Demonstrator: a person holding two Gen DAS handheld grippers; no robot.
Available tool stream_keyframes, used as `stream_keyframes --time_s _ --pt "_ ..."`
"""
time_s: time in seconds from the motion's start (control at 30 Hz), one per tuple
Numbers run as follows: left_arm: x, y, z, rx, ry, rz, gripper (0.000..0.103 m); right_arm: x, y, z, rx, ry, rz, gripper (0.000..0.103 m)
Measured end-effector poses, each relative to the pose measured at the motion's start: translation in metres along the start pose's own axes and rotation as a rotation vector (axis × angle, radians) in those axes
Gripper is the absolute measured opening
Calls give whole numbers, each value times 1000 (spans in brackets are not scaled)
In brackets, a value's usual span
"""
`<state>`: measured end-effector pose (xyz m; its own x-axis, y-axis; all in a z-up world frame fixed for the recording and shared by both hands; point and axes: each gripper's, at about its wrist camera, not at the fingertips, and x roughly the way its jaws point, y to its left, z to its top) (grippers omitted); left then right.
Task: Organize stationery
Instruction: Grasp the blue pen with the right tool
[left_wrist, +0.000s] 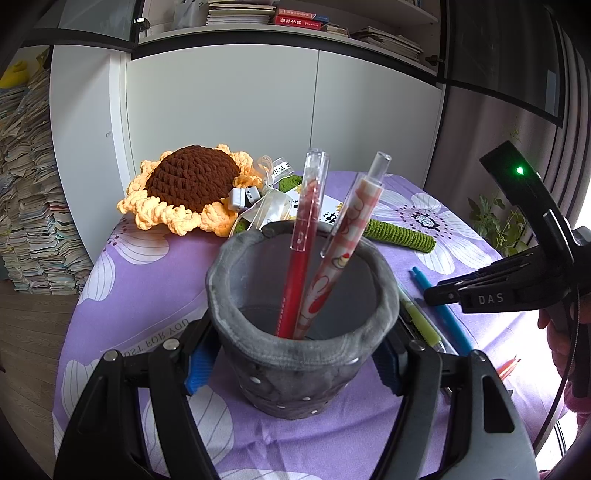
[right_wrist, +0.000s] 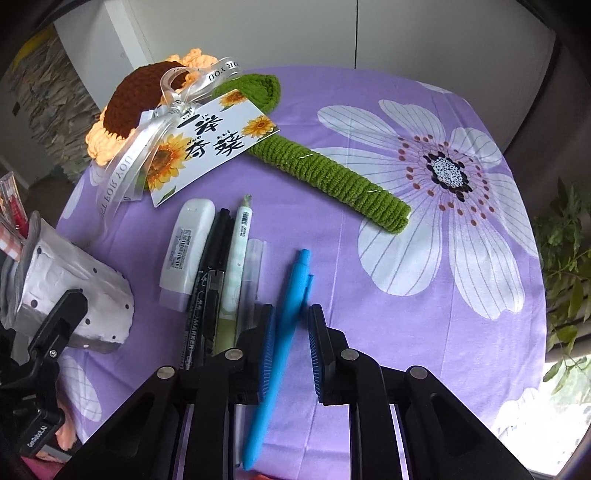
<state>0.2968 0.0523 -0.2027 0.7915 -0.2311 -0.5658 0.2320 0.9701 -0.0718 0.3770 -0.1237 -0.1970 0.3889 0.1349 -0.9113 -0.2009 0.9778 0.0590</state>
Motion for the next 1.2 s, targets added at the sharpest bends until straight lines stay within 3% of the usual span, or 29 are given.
stream_keyframes --time_s 0.1,0.4,0.7,0.8,0.9,0.97,1.2 --pt "0 0 0 0 1 0 71 -4 -6 -5 -14 1 -37 16" --pt "0 0 0 -4 5 1 72 -4 -22 -8 -12 43 -38 17" --pt "0 0 0 -2 4 3 71 7 -26 14 1 53 -47 25" --pt "0 0 0 -2 5 3 71 11 -21 20 -31 41 -63 25" --pt "0 0 0 -3 5 3 71 11 -18 23 -43 31 -47 15" --pt "0 0 0 -3 5 2 71 9 -18 23 -29 25 -30 15" --pt "0 0 0 -2 5 3 71 -45 -12 11 -12 -101 51 15"
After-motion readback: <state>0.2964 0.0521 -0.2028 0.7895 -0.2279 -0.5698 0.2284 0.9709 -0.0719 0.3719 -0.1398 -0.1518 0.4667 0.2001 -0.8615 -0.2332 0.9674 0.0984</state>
